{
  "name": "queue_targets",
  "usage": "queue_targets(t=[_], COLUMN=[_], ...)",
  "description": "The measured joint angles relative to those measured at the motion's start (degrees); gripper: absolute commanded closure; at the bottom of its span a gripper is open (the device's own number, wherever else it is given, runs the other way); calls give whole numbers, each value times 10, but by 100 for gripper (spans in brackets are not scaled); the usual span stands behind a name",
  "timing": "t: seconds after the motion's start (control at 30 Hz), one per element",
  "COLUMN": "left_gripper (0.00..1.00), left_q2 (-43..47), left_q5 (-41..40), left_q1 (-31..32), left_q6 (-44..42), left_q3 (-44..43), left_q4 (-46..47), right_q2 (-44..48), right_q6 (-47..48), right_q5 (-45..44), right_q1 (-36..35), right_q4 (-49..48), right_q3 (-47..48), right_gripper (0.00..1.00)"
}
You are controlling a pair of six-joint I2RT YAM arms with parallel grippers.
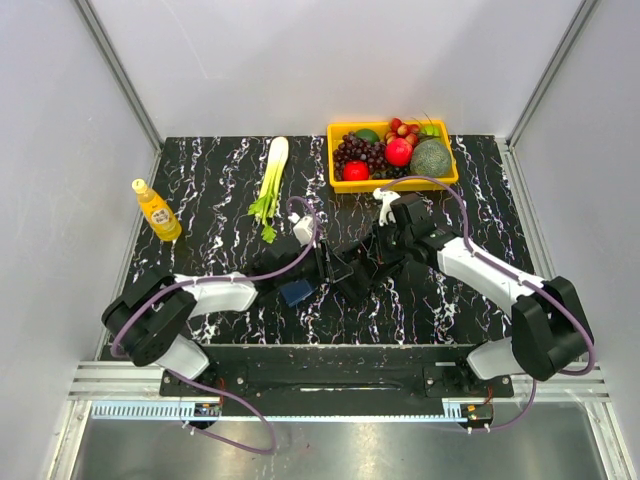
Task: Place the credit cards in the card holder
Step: Pick up the credit card from the storage box.
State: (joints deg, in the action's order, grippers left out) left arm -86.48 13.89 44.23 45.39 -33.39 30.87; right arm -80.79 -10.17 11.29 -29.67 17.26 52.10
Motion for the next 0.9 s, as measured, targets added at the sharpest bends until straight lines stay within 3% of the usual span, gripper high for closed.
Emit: queue_targets(t=[0.5,0.9], left_gripper=[49,49], left_q2=[155,176], left_q5=[-95,-142], left_q1=[0,0], left_q6=[-57,-83], left_q3=[5,5], left_q4=[-96,-150], right_q2=[-83,-98], right_q6=[16,18], right_q5=[-27,-16], right_q1=[-63,-78], right_q4=[21,21], right_q3=[23,37], right_gripper=[100,100])
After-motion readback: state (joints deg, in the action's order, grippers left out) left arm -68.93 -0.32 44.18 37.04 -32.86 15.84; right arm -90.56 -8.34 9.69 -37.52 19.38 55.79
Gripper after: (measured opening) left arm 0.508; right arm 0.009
